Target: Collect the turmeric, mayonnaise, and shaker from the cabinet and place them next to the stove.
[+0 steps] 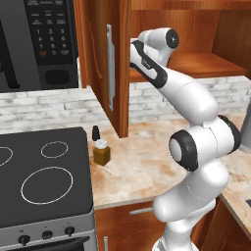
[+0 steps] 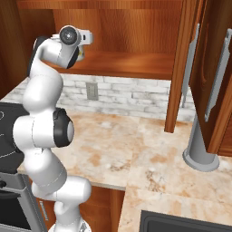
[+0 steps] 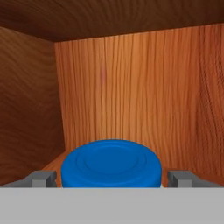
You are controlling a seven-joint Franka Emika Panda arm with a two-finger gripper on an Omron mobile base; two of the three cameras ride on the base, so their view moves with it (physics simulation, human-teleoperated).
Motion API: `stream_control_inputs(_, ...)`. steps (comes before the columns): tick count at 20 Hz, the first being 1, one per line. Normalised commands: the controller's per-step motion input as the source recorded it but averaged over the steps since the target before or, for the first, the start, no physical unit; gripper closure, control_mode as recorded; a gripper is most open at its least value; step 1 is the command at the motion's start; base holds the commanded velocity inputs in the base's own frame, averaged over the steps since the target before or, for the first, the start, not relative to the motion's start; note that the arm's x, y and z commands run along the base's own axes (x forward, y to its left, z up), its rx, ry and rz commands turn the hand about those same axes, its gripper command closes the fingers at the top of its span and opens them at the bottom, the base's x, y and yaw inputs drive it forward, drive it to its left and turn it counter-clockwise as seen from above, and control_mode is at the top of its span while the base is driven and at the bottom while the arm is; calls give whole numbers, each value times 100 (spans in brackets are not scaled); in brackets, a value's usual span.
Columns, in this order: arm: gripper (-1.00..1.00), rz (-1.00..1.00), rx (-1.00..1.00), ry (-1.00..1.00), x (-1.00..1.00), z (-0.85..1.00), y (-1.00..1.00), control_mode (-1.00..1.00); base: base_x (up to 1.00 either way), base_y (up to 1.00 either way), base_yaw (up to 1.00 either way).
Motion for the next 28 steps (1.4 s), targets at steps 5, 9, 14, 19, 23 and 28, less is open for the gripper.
stream_control_inputs(5,100,0,0,0,7,-5,5,-100,0,0,0)
stream_control_inputs(9,100,0,0,0,1,-7,3,-100,0,0,0)
stream_control_inputs(14,100,0,0,0,0,-4,5,-100,0,0,0)
stream_control_inputs(19,100,0,0,0,0,-1,2,-100,0,0,0)
stream_control_inputs(23,100,0,0,0,0,-2,0,-100,0,0,0)
stream_control_inputs(28,100,0,0,0,0,-2,1,-100,0,0,0)
